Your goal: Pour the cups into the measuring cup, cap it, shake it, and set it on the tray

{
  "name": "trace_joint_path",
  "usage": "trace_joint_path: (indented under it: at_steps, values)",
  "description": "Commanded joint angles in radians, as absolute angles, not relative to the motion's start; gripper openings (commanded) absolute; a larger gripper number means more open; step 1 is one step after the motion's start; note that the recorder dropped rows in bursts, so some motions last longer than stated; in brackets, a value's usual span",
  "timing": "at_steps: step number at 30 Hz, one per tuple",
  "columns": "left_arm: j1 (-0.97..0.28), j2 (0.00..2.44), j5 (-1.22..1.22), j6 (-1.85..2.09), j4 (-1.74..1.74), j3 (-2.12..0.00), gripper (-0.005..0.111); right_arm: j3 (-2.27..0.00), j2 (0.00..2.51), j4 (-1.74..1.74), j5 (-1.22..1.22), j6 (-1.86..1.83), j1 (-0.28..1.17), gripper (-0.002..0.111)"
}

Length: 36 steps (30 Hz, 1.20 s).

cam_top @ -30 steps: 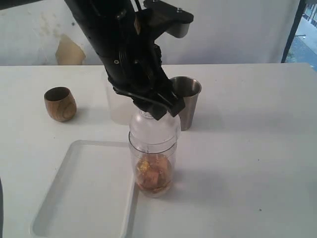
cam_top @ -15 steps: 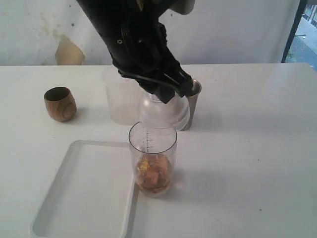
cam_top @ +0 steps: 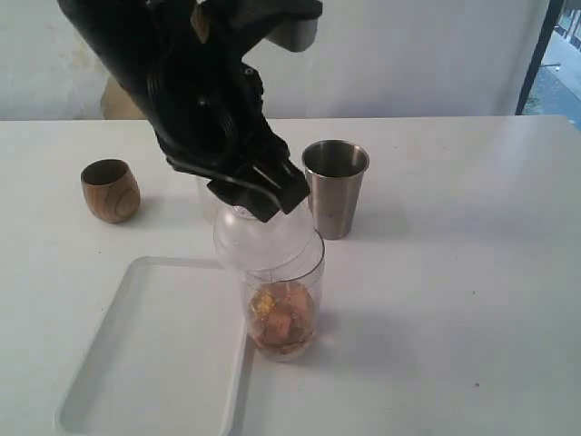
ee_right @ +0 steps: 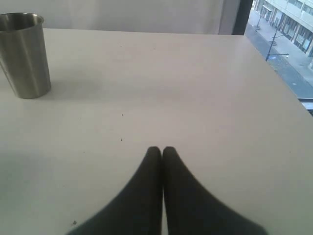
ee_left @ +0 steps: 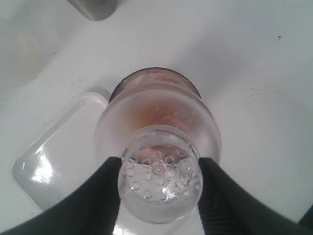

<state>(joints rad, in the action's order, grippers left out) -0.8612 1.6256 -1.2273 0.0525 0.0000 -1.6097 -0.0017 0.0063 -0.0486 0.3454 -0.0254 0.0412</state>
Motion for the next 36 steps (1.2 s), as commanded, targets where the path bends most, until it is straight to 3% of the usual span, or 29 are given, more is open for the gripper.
trace_joint_path:
  at_steps: [1, 36]
  values:
    - [-0.860, 1.629, -1.221, 0.046, -0.009, -1.606, 0.000, 0.000, 0.000, -0.051, 0.343, -0.022, 0.036, 0.000]
    - [-0.860, 1.707, -1.151, 0.061, 0.000, -1.606, 0.000, 0.000, 0.000, -0.051, 0.343, -0.022, 0.036, 0.000]
